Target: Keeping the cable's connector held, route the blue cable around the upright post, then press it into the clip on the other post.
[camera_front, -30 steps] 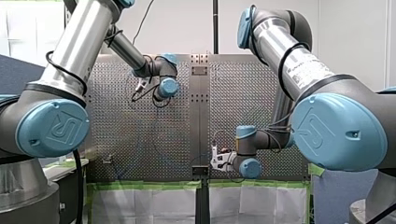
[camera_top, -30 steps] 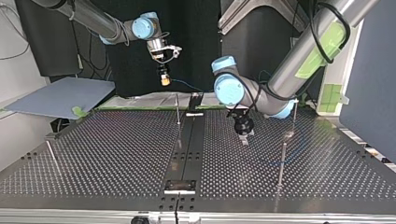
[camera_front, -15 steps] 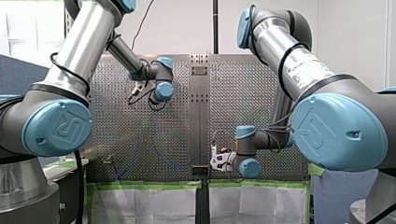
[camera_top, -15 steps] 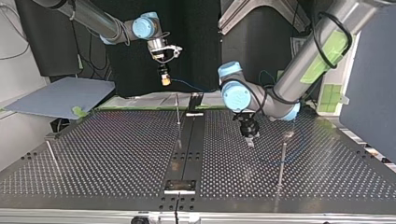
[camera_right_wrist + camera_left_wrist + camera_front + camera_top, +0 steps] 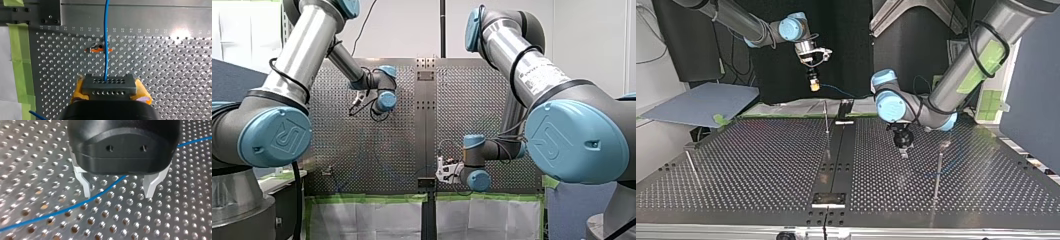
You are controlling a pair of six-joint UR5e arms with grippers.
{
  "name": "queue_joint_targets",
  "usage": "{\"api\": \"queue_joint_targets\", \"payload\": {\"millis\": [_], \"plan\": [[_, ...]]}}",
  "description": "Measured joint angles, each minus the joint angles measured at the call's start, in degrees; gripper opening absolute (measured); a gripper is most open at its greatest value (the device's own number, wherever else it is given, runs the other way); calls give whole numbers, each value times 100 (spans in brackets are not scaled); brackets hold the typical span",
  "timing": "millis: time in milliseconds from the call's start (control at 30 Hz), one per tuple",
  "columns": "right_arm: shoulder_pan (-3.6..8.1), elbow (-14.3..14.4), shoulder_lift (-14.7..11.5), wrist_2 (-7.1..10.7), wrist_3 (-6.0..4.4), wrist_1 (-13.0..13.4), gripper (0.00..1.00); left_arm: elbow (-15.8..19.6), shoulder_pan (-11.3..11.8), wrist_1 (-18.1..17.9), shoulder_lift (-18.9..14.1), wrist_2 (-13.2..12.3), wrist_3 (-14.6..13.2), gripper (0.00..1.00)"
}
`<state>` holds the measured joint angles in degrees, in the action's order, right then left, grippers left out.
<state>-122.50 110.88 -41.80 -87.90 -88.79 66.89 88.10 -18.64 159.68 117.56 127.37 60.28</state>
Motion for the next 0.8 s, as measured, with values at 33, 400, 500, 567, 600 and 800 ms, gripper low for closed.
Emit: {"api": "queue_joint_targets", "payload": {"millis": [33, 400, 500, 567, 600, 800], "plan": [[0, 0, 0, 0, 0, 0, 0, -25, -11, 23, 51, 1, 0, 100], [-4, 0, -3, 0, 0, 0, 0, -73, -42, 49, 379, 103, -81, 100], [-7, 0, -3, 0, 0, 0, 0, -74, -56, 55, 386, 166, -117, 100], [-12, 0, -2, 0, 0, 0, 0, -75, -64, 58, 395, 187, -131, 100], [-12, 0, -2, 0, 0, -1, 0, -75, -66, 61, 409, 194, -138, 100], [-15, 0, -3, 0, 0, -8, 0, -75, -80, 107, 624, 243, -222, 100]]}}
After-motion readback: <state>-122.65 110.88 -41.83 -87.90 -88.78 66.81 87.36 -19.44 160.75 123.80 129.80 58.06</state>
